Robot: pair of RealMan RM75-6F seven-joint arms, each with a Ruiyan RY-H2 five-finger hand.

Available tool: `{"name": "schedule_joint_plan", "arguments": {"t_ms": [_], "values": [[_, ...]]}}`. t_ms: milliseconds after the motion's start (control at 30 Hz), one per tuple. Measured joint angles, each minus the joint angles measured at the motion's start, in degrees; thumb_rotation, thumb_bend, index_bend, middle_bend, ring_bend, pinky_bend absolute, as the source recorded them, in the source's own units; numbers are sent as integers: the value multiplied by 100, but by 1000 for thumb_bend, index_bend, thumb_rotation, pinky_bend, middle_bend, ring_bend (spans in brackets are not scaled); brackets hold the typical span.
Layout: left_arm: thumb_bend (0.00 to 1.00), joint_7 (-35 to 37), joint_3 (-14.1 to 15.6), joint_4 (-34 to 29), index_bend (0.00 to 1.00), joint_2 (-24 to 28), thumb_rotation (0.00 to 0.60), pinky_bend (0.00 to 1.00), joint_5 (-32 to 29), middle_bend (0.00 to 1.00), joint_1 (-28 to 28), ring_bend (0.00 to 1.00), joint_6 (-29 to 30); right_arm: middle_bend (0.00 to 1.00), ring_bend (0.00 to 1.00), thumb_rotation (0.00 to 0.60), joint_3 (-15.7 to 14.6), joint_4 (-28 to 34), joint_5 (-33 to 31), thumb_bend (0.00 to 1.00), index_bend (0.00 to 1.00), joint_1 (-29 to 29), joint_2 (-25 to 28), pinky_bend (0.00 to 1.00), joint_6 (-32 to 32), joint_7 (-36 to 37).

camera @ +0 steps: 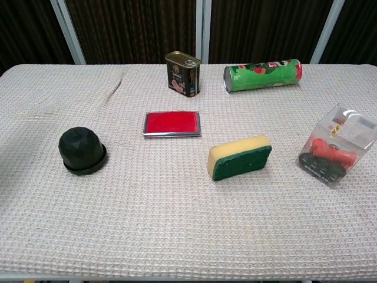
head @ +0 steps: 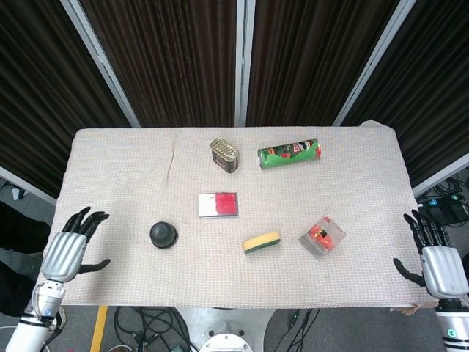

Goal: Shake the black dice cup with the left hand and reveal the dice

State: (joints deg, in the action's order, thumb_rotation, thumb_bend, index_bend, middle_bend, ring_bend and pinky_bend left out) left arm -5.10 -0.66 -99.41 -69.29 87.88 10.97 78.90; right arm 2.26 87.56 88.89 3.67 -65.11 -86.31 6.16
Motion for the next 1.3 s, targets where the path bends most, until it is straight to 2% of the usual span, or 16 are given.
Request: {"name": "schedule_joint_plan", "arguments": {"t_ms": [367, 633, 833, 967, 1300], "values": [[60, 498, 90, 579, 158, -559, 600, 128, 13, 181, 27, 24, -143, 0, 0, 600, 13, -34, -93, 150, 0, 6, 8, 0, 82, -111], [57, 688, -30, 1310, 156, -1185, 600, 128, -242, 191, 147, 25, -385, 0, 0, 600, 49, 2, -144, 149, 0, 12, 40, 0, 93, -190], [24, 688, -35, 1421, 145, -1278, 600, 133, -454, 191, 289, 25, -809, 0, 0, 600, 47, 49, -131, 150, 0, 10, 43, 0, 84, -252], [23, 767, -39, 1470, 144, -1337, 600, 135, -496, 191, 341, 25, -866, 0, 0, 600, 43, 50, -136, 151, 0, 27, 28, 0, 130, -260], [23, 1439, -119, 1980, 144, -1714, 600, 130, -464, 195, 547, 25, -1086, 0, 0, 600, 83, 162, -167, 150, 0, 81, 33, 0, 178, -399]]}}
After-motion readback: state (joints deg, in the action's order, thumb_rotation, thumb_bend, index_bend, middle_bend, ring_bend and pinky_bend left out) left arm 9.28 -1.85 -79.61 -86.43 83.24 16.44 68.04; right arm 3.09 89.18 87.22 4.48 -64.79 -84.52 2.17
